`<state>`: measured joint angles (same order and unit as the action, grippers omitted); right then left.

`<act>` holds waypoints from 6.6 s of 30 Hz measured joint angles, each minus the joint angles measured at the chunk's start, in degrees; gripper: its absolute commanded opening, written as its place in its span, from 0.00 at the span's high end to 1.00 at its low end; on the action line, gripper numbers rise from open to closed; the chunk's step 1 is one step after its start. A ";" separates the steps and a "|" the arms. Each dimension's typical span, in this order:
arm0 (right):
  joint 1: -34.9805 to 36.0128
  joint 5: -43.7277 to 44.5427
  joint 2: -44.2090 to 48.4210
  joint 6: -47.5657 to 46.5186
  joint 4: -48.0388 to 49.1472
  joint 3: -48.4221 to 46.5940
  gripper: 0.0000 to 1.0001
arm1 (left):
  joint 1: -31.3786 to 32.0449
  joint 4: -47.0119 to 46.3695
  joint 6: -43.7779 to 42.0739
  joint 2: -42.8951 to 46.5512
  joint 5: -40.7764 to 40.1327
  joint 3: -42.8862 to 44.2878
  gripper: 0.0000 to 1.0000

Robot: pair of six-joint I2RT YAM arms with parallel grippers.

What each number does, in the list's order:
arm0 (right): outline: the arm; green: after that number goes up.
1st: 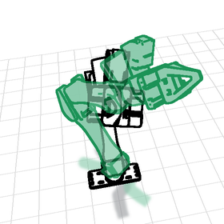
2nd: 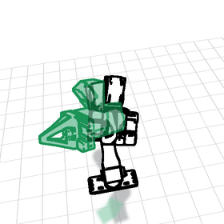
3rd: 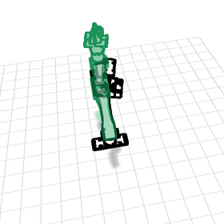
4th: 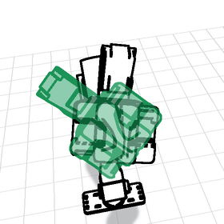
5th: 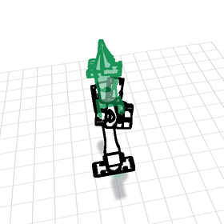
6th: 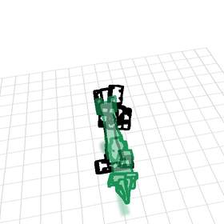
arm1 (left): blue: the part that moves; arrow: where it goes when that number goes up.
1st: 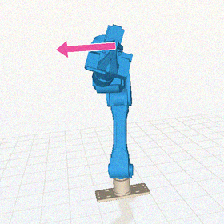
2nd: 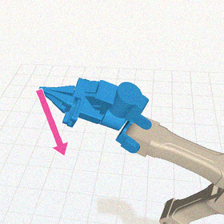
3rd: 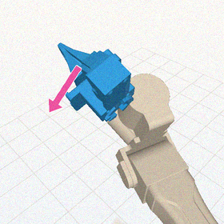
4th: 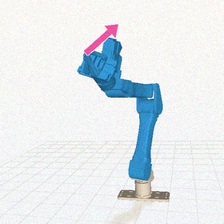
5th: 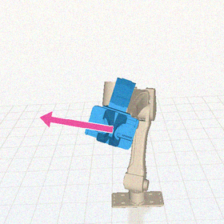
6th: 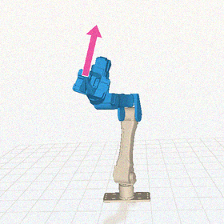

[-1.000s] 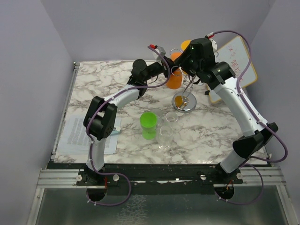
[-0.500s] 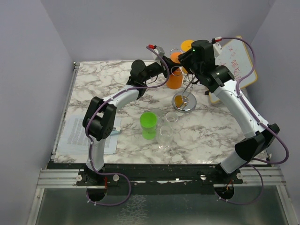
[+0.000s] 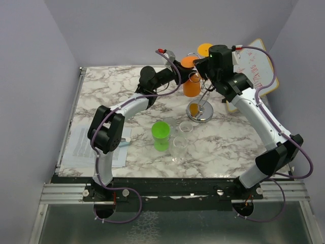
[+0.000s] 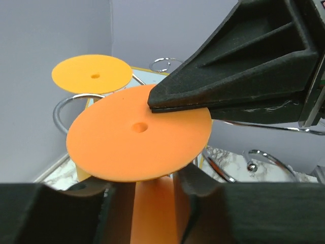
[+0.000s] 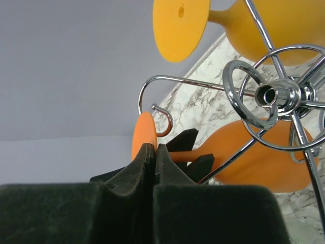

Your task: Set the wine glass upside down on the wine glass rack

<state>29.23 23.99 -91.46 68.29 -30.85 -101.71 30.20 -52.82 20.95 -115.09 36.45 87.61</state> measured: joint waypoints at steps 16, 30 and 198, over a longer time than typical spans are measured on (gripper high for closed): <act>0.00 -0.28 2.71 1.73 3.02 3.48 0.99 | -4.00 0.39 4.83 10.93 -0.22 -14.03 0.26; 0.00 -0.24 3.78 1.73 4.70 5.40 0.99 | -10.58 10.99 21.81 20.92 -3.52 -18.97 0.27; -1.20 -14.69 42.07 2.47 -18.29 45.62 0.27 | 21.20 86.77 9.75 21.79 -34.38 -6.27 0.78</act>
<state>28.03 9.30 -49.39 70.76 -49.15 -56.10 51.40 33.95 30.70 -93.30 2.07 81.34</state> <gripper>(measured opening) 0.714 0.218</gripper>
